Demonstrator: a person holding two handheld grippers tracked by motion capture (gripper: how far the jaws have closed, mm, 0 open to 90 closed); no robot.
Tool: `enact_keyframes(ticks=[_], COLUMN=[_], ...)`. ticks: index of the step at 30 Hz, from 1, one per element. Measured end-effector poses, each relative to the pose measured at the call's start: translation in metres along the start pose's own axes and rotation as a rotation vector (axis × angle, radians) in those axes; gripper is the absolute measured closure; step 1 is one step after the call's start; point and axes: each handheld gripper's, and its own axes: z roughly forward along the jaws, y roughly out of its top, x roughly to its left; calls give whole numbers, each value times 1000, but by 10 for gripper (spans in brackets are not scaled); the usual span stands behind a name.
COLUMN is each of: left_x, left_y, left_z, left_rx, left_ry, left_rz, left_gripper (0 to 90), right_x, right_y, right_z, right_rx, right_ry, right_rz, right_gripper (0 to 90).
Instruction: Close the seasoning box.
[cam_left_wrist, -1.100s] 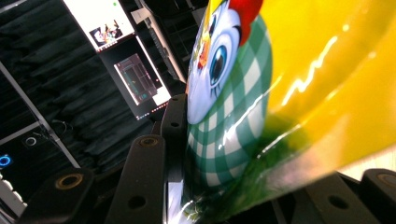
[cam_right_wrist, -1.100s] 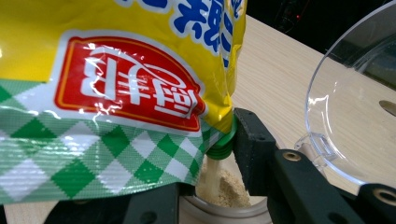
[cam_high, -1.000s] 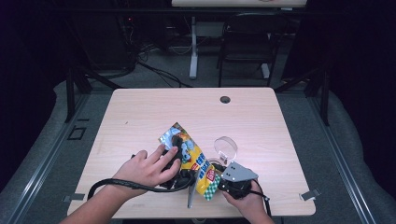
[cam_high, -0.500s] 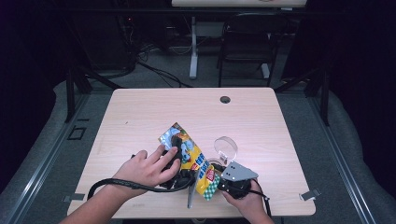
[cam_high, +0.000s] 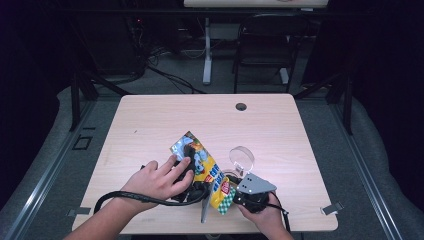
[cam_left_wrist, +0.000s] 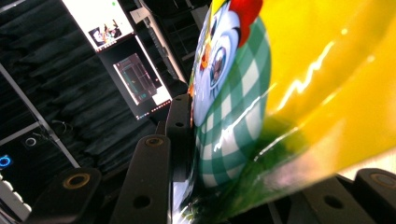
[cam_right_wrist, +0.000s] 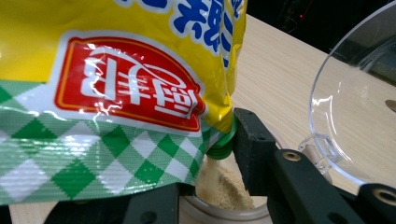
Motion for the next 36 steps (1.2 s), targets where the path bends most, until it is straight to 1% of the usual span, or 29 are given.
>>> enact_keyframes(ticks=[3,4,18,22,32,33,36], left_x=[1,1,2,1,3,2,3], left_y=[0,0,0,0,0,0,0], left_z=[0,0,-1,-1,-1,-1,-1], left_rx=[5,5,10,10,10,9,9], left_ry=[1,-9,-11,-12,-11,-16,-15], left_rz=[8,-1,4,3,5,-8,-5], left_gripper=[703,703,704,704,705,704,704], right_x=[0,0,0,0,0,0,0], right_y=[0,0,0,0,0,0,0], right_z=[0,0,0,0,-1,-1,-1], right_rx=[-1,-3,-4,3,-5,-5,-7], right_ry=[1,1,-1,1,0,0,4], right_rz=[2,3,-1,-4,2,3,8], right_gripper=[711,710,710,710,710,710,710])
